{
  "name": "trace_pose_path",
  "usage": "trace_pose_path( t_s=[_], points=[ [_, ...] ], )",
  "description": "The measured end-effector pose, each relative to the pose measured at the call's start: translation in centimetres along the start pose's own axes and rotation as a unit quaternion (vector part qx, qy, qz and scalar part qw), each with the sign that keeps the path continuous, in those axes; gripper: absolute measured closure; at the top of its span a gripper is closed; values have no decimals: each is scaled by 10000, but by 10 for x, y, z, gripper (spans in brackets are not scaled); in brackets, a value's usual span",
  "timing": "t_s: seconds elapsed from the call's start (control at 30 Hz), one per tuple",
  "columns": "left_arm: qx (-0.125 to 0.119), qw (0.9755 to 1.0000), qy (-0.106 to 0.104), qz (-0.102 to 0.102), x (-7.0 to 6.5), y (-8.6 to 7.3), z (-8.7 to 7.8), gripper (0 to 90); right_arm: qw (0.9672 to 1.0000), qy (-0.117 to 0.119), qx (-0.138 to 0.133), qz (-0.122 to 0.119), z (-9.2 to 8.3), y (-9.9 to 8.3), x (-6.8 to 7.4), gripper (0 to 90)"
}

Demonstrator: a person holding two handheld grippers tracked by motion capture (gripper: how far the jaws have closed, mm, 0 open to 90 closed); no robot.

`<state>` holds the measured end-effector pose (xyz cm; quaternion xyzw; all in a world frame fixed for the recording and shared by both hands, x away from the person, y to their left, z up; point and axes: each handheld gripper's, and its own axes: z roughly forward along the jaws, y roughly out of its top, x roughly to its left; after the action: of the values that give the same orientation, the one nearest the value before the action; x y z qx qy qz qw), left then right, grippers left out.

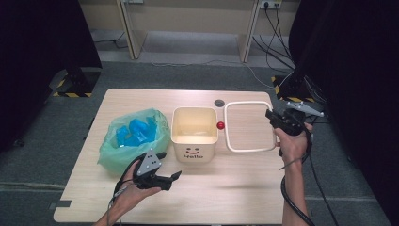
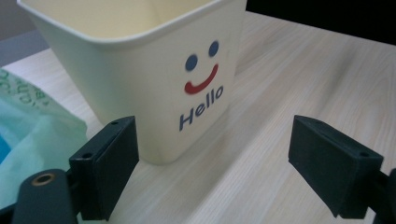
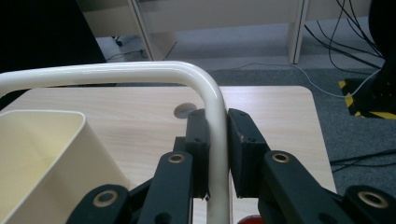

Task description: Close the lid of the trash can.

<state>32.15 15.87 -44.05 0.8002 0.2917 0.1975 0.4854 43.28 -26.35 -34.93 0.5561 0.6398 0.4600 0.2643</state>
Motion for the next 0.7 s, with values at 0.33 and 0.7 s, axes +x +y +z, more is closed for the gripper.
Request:
trace_pose_path(
  t_s=[0.33,0.7],
  points=[
    [-159,9996,166,167,-7,15,8,154,9993,226,150,-260,21,15,37,791],
    [-379,9986,350,108,-5,28,12,158,9976,505,217,-414,46,29,84,790]
  ],
)
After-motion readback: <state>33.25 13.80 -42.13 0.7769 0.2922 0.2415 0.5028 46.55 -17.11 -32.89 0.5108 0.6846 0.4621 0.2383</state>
